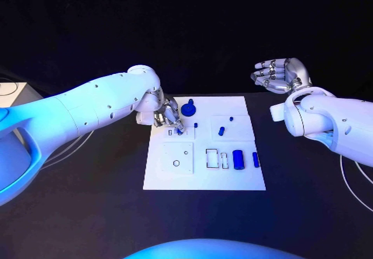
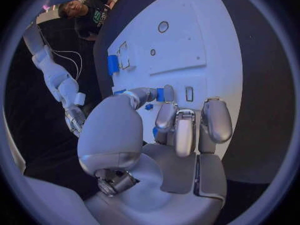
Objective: Assemble the parts on the task board
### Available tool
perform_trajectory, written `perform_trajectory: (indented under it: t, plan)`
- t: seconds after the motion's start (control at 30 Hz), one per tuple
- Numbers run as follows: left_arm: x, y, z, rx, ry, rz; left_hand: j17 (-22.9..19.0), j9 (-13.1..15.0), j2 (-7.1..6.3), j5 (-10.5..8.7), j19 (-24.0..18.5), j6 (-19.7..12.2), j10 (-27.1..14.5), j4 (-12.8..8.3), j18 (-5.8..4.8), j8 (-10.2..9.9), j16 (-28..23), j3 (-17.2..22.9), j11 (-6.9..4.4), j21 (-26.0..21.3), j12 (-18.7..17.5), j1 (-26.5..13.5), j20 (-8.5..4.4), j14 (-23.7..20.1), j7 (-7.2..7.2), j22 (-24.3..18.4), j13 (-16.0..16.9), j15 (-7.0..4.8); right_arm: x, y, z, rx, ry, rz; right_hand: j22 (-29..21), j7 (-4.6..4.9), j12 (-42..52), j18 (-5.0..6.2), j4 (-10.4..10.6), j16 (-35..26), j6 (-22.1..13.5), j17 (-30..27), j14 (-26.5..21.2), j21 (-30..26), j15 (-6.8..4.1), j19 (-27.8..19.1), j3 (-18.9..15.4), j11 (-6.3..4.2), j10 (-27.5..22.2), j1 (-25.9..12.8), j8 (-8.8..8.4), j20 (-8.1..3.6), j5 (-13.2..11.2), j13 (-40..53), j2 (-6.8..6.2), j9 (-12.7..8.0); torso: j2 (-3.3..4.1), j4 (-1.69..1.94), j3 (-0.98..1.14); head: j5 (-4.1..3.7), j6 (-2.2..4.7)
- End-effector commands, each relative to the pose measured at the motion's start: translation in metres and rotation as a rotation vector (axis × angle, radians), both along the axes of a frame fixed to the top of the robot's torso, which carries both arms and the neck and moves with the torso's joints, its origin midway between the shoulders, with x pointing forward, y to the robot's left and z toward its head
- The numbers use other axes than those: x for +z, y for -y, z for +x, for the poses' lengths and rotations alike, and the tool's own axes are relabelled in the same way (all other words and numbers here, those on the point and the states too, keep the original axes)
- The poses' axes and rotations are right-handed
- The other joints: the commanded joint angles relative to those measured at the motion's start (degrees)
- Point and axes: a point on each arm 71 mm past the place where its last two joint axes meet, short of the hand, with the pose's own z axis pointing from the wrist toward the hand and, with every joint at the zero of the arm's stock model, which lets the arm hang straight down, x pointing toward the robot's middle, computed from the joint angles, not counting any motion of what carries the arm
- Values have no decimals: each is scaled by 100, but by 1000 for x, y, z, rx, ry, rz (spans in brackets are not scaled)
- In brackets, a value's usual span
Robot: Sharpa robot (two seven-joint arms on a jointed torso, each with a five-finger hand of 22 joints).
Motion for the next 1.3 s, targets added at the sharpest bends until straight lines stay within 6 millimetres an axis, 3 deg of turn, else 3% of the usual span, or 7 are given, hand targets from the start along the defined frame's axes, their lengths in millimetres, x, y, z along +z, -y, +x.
perform_trajectory:
  t: [0.03, 1.3]
  plan:
    - [0, 2, 0, -14, -2, 11, 1253, 5, 34, 20, 30, 14, 28, -1235, -9, 22, 30, 1215, 3, 32, 22, 4, 16, 521, -29, 8, 10, -7, 0, -2, 0, 18, 10, -4, -31, 92, -30, 40, 3, -36, -7, -39, -56, 3, 1, -55, -51, 21, -38, 20, -30, 23, 35, -7, 64, -20, 3, -7, -2, 1, -4]
    - [-3, -5, 0, -19, -29, 28, 1261, 6, 29, 51, 37, 24, 37, -1262, -11, 26, 36, 1211, 1, 38, 33, 1, 17, 524, -33, 19, 27, -8, 0, -1, 0, 22, 12, -5, -35, 93, -31, 41, 3, -35, -7, -44, -56, 4, 1, -56, -54, 21, -39, 21, -31, 23, 36, -7, 66, -22, -3, 1, 3, -9, -43]
